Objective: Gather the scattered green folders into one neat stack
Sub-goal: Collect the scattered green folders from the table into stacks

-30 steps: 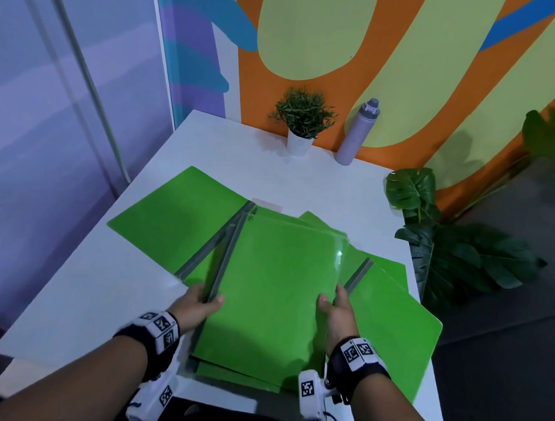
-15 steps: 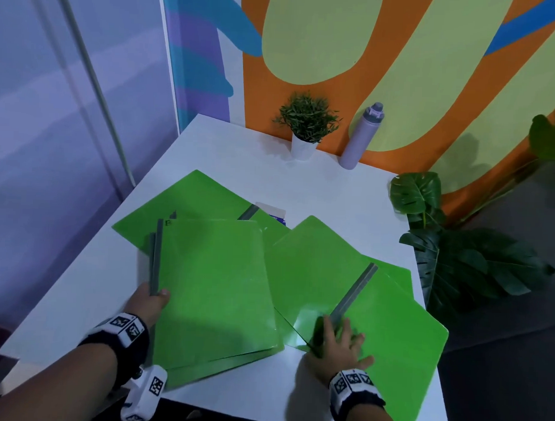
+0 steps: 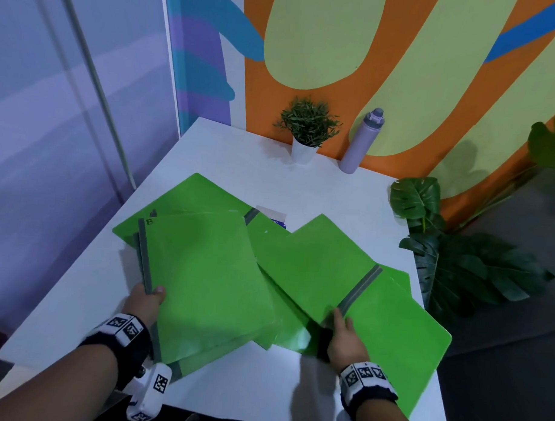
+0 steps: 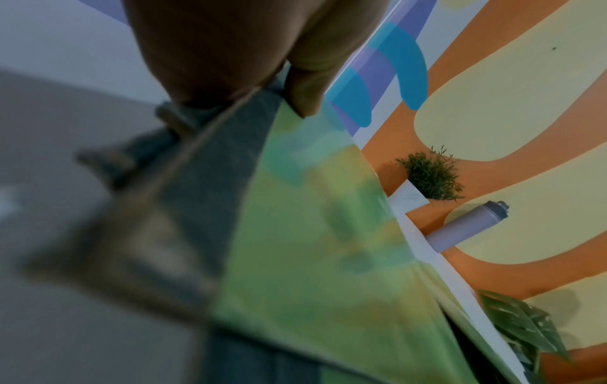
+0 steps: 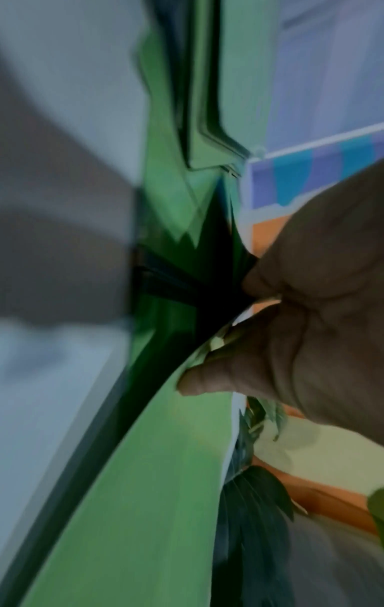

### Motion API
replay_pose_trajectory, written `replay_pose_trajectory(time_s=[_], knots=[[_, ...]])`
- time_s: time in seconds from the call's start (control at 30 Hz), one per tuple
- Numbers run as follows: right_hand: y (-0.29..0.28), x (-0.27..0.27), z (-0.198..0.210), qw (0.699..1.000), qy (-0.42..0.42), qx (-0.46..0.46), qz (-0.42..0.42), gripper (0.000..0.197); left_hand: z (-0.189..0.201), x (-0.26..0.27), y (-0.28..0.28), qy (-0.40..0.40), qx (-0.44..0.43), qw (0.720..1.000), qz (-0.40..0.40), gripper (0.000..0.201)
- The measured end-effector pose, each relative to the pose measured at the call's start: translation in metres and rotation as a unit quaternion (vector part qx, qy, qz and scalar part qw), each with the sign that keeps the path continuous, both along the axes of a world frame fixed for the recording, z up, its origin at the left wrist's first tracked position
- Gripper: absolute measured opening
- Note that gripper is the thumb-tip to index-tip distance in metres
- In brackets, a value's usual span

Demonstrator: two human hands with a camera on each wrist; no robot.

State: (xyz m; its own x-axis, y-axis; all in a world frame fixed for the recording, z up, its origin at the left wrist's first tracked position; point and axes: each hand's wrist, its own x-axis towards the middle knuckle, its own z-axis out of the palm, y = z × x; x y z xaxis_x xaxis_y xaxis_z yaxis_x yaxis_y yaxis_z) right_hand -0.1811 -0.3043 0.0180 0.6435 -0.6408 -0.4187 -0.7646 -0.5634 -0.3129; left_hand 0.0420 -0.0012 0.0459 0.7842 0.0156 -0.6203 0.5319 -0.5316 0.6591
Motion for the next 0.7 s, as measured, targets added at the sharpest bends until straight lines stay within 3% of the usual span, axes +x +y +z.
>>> replay_pose_trajectory(time_s=[0.07,0.13,0.2,0.27,0.33,0.43,0.53,0.6,0.7], knots=[[-0.007,0.009,0.025,0.987,-0.130,-0.050,-0.079,0.064,0.002,0.003,-0.001,0.004,0.010,1.000,-0.008,0.057],[-0.015,0.019,0.054,0.956,-0.230,-0.089,-0.158,0.067,0.003,0.004,-0.004,0.016,-0.005,1.000,-0.020,0.059],[-0.021,0.030,0.077,0.919,-0.327,-0.122,-0.186,0.066,0.008,0.000,-0.010,0.045,-0.027,0.998,-0.028,0.061],[-0.020,0.041,0.095,0.875,-0.438,-0.159,-0.133,0.069,0.013,-0.003,-0.018,0.072,-0.041,0.995,-0.047,0.061],[-0.009,0.052,0.106,0.854,-0.484,-0.187,-0.039,0.073,0.016,-0.006,-0.026,0.095,-0.089,0.990,-0.048,0.060],[0.019,0.063,0.108,0.896,-0.408,-0.160,0.069,0.070,0.022,-0.014,-0.037,0.140,-0.214,0.967,0.011,0.066],[0.051,0.059,0.083,0.924,-0.312,-0.057,0.215,0.062,0.018,-0.019,-0.041,0.166,-0.257,0.951,0.045,0.087],[0.071,0.050,0.060,0.903,-0.272,0.014,0.332,0.052,0.020,-0.024,-0.043,0.178,-0.228,0.957,0.031,0.109],[0.089,0.039,0.027,0.849,-0.229,0.033,0.475,0.040,0.017,-0.031,-0.047,0.117,-0.090,0.988,-0.040,0.107]])
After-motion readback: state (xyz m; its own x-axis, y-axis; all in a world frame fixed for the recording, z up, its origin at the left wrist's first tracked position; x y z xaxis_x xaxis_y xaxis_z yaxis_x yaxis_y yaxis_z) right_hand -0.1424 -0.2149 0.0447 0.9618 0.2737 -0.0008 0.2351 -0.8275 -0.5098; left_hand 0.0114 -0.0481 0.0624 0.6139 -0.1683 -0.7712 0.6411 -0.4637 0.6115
